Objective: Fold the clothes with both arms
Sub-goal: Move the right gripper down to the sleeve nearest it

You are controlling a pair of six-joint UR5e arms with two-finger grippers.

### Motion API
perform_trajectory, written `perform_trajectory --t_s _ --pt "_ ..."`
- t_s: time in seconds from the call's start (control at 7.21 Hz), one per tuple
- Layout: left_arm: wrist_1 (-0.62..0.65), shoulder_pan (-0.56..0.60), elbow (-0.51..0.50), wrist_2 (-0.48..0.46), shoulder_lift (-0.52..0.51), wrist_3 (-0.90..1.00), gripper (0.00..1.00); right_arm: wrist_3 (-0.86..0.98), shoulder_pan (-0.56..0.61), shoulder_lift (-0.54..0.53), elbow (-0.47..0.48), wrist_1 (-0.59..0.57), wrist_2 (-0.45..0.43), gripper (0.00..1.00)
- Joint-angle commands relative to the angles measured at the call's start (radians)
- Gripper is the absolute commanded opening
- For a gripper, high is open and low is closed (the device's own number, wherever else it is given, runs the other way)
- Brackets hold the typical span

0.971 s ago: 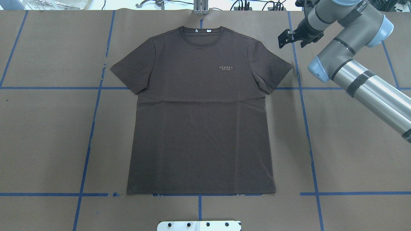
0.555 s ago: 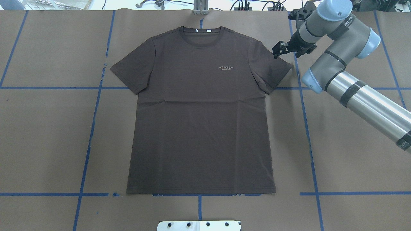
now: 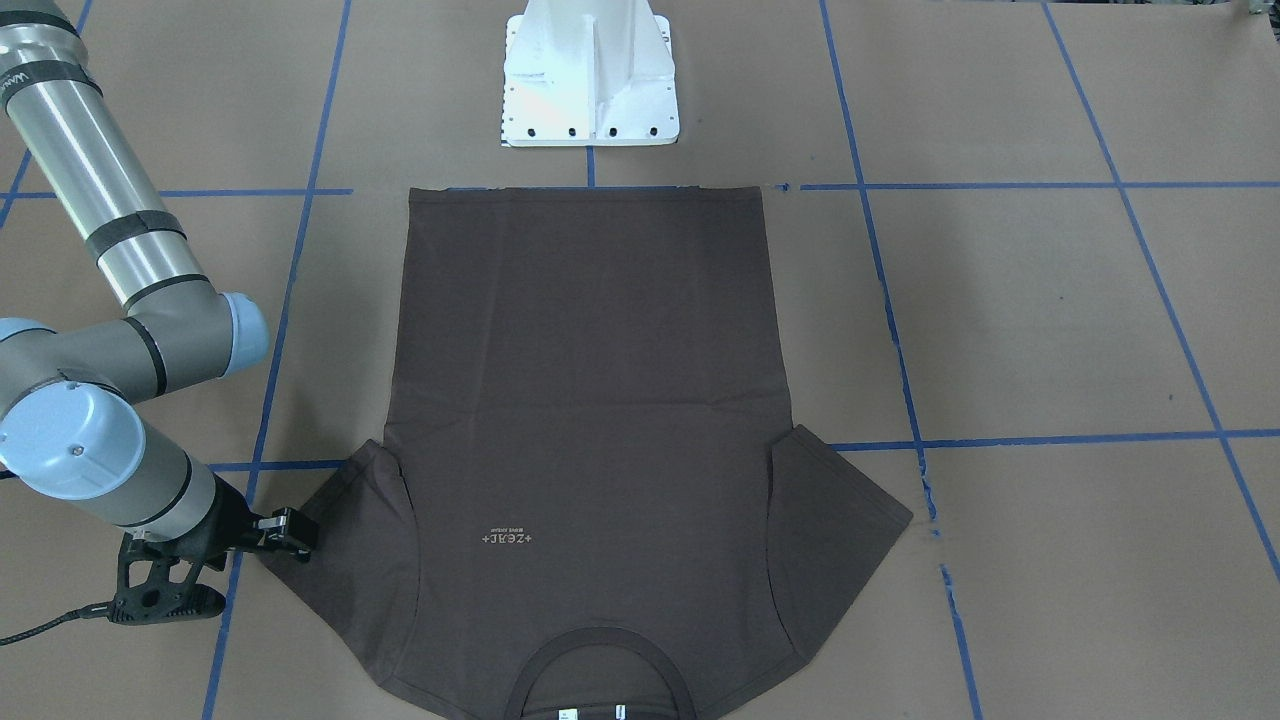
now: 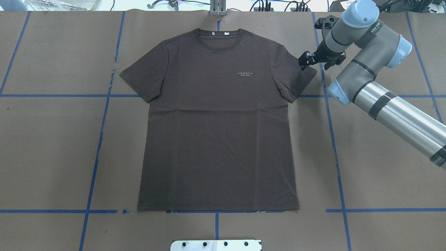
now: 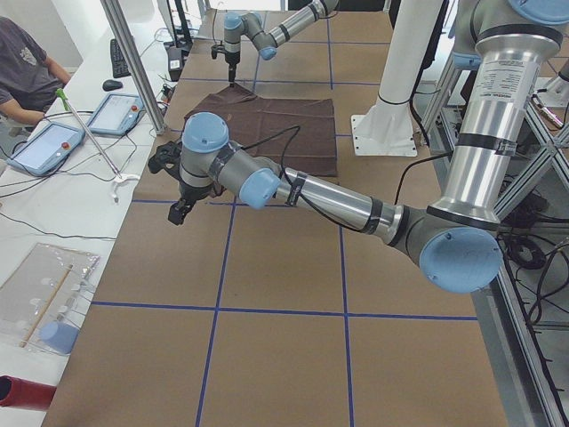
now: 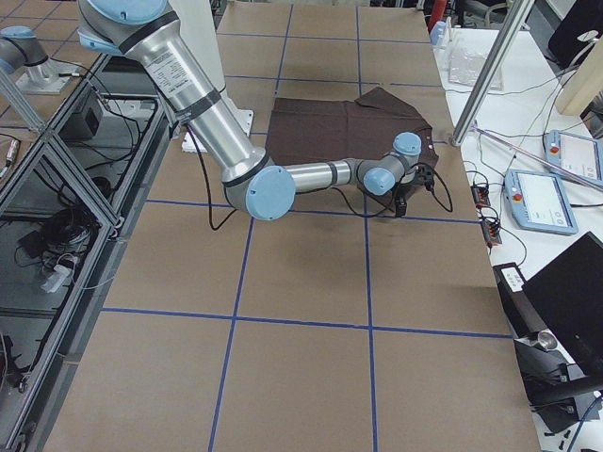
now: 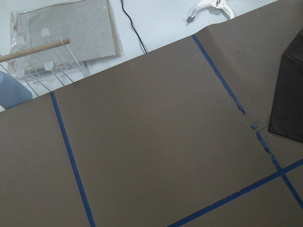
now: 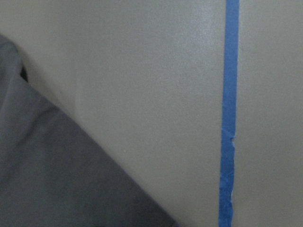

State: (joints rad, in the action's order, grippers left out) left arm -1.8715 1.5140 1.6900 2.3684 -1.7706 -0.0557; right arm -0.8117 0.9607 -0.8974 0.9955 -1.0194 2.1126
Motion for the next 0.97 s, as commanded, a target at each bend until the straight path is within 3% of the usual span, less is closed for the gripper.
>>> perform_trajectory --t_s 0.0,0.28,0.83 --pt "0.0 0.0 -0.003 0.0 -0.001 0.001 1.0 0.0 0.0 0.0 0.0 -0.005 0.001 0.4" --pt "-0.001 0.0 -0.003 0.0 -0.001 0.001 1.0 0.008 0.0 0.002 0.0 -0.004 0.003 0.01" --pt "-0.001 0.0 -0.007 0.0 -0.003 0.0 1.0 0.0 0.0 0.035 0.032 -0.004 0.004 0.0"
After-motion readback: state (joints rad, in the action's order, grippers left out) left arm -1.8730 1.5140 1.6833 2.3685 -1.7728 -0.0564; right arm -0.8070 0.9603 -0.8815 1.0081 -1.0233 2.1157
